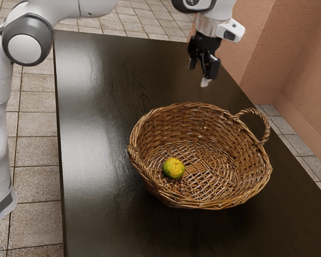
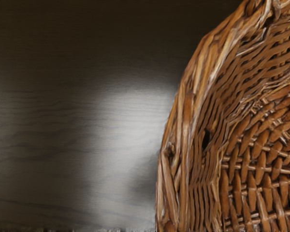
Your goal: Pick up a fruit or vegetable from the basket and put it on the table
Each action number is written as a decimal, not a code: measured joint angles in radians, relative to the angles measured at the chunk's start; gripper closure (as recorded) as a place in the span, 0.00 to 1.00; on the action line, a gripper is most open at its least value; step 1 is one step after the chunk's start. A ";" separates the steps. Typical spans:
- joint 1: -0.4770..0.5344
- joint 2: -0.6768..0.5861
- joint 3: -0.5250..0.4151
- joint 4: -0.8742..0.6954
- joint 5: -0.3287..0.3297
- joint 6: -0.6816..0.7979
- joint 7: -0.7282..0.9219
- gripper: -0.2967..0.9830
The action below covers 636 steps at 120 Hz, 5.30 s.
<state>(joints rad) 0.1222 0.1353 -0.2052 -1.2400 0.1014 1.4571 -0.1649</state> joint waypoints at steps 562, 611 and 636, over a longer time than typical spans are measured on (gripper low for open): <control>-0.069 -0.110 -0.254 -0.558 -0.120 0.400 0.960 0.24; -0.047 -0.141 -0.247 -0.611 -0.122 0.410 0.959 0.24; -0.051 -0.142 -0.243 -0.643 -0.133 0.428 0.959 0.26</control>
<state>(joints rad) 0.0714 -0.0064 -0.4482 -1.8827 -0.0319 1.8847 0.7939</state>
